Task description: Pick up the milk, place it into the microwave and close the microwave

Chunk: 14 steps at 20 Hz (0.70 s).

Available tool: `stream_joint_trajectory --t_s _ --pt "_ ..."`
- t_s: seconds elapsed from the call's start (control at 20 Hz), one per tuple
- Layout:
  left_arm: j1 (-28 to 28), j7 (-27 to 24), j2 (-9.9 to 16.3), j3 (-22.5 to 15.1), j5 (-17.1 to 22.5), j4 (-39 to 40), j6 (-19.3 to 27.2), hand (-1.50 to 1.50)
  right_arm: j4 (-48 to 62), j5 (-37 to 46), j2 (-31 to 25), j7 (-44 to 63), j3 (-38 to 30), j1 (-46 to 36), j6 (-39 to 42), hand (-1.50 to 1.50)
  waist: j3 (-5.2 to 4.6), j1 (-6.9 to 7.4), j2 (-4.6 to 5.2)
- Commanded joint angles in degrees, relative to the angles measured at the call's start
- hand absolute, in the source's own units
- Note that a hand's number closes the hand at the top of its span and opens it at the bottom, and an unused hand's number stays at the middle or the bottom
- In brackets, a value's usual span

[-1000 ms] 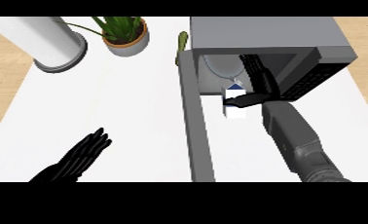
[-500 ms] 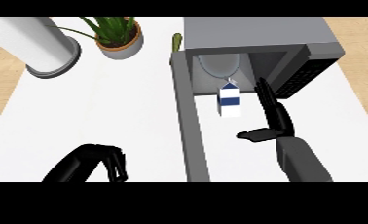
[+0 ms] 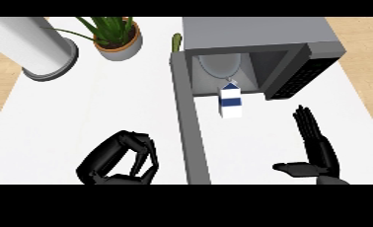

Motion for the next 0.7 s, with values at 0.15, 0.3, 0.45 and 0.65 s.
stream_joint_trajectory --t_s 0.15,0.3,0.45,0.65 --pt "-4.99 -6.46 -0.19 -9.81 -5.78 8.42 10.73 1.50 -18.49 -6.97 -4.28 2.33 0.30 14.24 11.86 -1.50 -0.01 0.48 0.28" --pt "-5.96 -5.86 -0.19 -12.41 -2.04 12.02 12.23 1.50 -29.28 -11.59 -4.34 6.12 -0.14 18.95 12.80 -1.50 -0.04 0.49 0.36" --pt "-8.75 -8.66 -0.19 -22.34 -3.67 16.10 21.57 1.50 -33.89 -13.04 -5.91 3.91 0.83 24.34 15.90 -1.50 0.08 0.57 0.56" --pt "-13.04 -4.95 -0.18 -28.56 1.85 22.01 23.66 1.50 -42.81 -18.59 -6.83 11.30 3.21 25.09 19.13 -1.50 0.00 -0.15 0.85"
